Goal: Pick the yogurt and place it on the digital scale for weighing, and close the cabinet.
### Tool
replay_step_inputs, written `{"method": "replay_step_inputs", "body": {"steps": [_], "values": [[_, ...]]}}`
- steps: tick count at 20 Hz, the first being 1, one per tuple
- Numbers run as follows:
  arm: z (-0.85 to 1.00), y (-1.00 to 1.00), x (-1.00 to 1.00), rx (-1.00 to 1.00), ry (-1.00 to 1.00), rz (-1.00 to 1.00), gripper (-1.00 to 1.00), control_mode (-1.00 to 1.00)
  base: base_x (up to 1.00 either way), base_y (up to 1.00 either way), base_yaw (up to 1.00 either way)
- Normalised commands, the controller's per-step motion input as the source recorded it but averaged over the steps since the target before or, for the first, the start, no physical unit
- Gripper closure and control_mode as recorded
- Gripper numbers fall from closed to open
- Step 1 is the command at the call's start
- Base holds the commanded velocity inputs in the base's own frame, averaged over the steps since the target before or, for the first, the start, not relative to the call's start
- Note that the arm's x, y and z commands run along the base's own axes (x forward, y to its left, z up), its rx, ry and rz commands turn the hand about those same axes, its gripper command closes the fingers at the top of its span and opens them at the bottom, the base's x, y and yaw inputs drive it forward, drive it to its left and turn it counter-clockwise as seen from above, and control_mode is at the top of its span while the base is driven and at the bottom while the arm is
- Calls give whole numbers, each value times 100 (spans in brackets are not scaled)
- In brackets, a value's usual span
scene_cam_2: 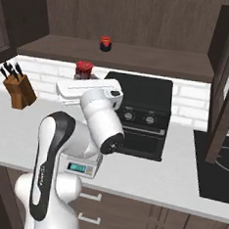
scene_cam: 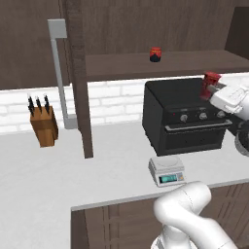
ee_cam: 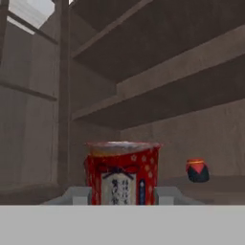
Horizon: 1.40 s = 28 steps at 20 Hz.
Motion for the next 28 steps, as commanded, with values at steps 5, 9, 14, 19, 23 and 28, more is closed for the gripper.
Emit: {"method": "replay_step_inputs", "body": {"steps": [5,9,14,19,23,28], "values": [[-73,-1,0,0,-1,34,100,-100,0,0,0],[-80,0,0,-2,-9,29,100,-100,0,0,0],[-69,2,0,-7,-16,22,100,-100,0,0,0],[-63,0,16,-3,-7,14,100,-100,0,0,0],[-55,0,39,-1,5,5,100,-100,0,0,0],[-45,0,40,-2,5,0,100,-100,0,0,0]]}}
